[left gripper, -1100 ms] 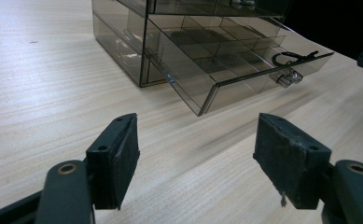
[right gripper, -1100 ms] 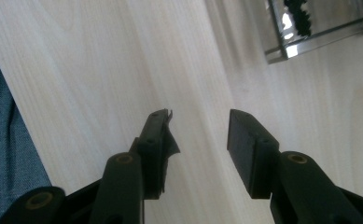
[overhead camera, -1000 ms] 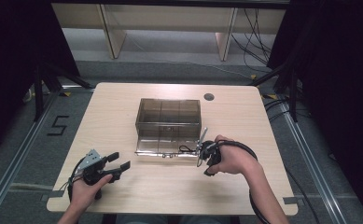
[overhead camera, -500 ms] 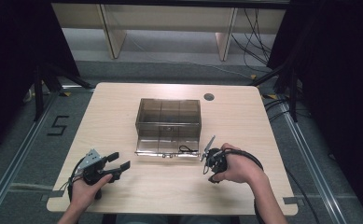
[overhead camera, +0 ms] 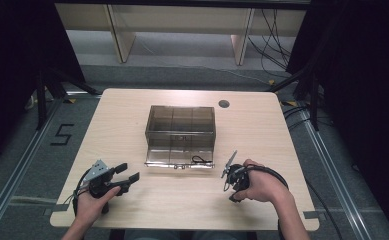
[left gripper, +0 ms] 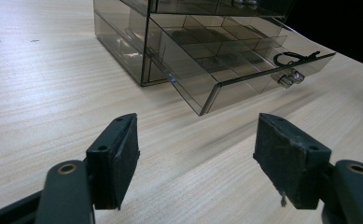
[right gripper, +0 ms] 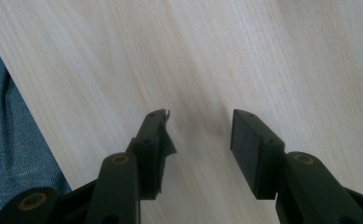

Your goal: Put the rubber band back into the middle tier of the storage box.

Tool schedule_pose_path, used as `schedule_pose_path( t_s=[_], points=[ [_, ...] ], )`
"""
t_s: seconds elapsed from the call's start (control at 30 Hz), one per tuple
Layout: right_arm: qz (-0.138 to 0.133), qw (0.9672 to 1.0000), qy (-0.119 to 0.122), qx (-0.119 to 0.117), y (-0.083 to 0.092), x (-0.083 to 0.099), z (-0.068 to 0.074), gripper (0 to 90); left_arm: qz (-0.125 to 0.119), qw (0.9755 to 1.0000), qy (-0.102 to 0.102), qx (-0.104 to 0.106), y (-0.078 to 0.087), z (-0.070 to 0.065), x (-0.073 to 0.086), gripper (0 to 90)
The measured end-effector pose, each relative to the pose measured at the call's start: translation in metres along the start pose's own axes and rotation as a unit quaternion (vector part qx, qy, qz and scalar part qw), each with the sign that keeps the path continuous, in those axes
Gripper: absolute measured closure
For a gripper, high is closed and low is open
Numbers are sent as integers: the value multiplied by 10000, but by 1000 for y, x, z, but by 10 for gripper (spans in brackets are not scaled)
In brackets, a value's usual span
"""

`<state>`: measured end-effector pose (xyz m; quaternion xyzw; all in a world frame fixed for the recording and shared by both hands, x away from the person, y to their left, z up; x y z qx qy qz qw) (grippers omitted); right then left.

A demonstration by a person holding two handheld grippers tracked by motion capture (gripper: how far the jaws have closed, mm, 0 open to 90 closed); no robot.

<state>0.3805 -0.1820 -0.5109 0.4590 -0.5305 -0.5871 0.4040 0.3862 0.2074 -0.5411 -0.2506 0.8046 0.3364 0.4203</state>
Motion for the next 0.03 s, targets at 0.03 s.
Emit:
schedule_pose_path(
  t_s=[0.03],
  points=[
    [-68,10000,67,-27,0,0,-1,563,-1,10000,-3,6,0,0,0,301]
  ],
)
Point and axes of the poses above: each handheld gripper's, and its own axes: y roughly backward along the jaws, x roughly out of its underside, z roughly to its left, the point moved 5 cm from there along -y, roughly forward along the jaws, and after that the axes turned 12 degrees about y, right-handed, at the moved point
